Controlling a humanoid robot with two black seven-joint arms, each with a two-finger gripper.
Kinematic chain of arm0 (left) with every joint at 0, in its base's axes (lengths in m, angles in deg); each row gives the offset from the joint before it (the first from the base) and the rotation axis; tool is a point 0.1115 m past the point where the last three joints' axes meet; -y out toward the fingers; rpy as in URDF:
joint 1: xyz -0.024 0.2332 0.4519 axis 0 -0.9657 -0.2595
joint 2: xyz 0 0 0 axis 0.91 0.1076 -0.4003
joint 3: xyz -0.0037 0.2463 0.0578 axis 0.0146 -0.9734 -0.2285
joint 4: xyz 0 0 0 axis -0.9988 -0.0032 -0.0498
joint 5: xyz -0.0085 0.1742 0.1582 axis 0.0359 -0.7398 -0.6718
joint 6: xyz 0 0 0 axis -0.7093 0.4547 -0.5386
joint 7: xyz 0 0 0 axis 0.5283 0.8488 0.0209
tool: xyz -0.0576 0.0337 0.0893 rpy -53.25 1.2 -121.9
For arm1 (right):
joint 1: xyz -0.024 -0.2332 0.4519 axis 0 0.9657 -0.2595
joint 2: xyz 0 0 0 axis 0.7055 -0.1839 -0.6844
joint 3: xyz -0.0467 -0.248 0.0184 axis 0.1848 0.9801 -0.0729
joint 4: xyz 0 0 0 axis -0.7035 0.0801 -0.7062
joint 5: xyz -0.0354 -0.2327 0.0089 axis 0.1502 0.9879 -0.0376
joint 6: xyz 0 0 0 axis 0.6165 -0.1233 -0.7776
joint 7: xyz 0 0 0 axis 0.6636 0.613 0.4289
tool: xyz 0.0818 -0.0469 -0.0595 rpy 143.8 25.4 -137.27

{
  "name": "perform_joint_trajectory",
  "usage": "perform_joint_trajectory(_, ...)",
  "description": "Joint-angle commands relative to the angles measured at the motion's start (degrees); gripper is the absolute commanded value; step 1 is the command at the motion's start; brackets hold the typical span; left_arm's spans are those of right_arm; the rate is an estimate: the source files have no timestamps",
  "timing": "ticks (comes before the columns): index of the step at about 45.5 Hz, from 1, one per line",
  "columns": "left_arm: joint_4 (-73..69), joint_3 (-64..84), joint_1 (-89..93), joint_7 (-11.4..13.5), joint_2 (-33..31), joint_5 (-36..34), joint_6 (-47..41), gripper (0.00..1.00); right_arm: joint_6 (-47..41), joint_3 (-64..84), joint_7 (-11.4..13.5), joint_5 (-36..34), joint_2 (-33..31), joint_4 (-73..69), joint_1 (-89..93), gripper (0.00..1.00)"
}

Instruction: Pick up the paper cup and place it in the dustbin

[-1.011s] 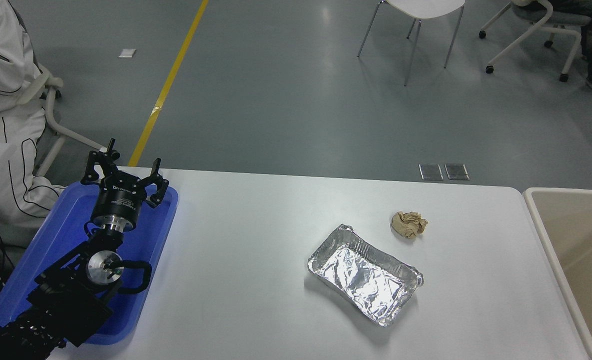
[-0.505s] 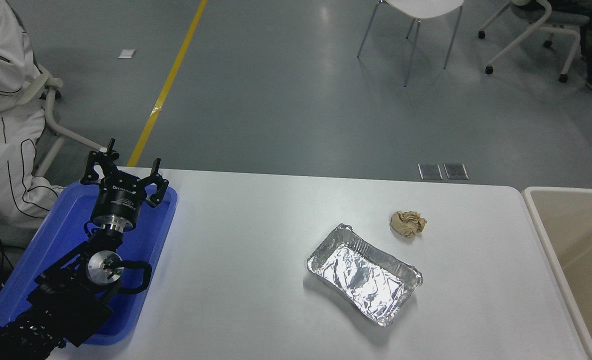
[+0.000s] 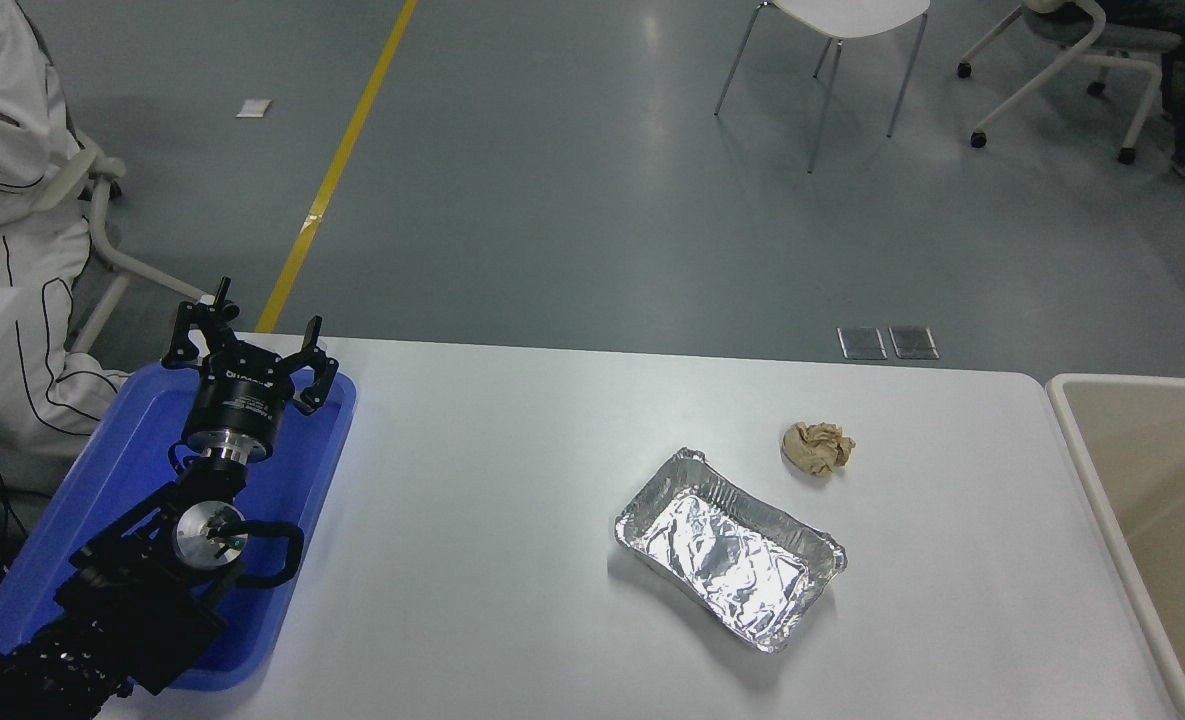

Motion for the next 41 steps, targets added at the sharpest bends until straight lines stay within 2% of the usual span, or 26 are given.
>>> perform_joint_trajectory(1,0.0,0.0,0.0,0.0,0.0,0.0,0.0,1.00,-15.2,11.5,0.0,-0.1,0.7,-1.9,-13.3,1.00)
perform_joint_trajectory(5,0.0,0.0,0.0,0.0,0.0,0.0,0.0,1.00,-19.2,16.9,0.0,0.0,3.0,-1.9,-17.7,1.00)
perform_joint_trajectory(12,0.0,0.0,0.0,0.0,0.0,0.0,0.0,1.00,-22.9,29.2,0.0,-0.2,15.2,-3.2,-24.4,1.00)
perform_joint_trajectory(19,0.0,-0.1,0.0,0.0,0.0,0.0,0.0,1.00,-27.3,29.7,0.0,0.2,17.4,-5.2,-29.2,1.00)
perform_joint_trajectory(26,0.0,-0.1,-0.1,0.0,0.1,0.0,-0.1,1.00,-29.8,33.1,0.0,0.5,26.7,-13.3,-39.0,1.00)
perform_joint_trajectory(41,-0.1,-0.1,-0.1,0.0,0.1,0.0,-0.1,1.00,-29.8,27.5,-0.2,0.2,38.1,-20.6,-52.6,1.00)
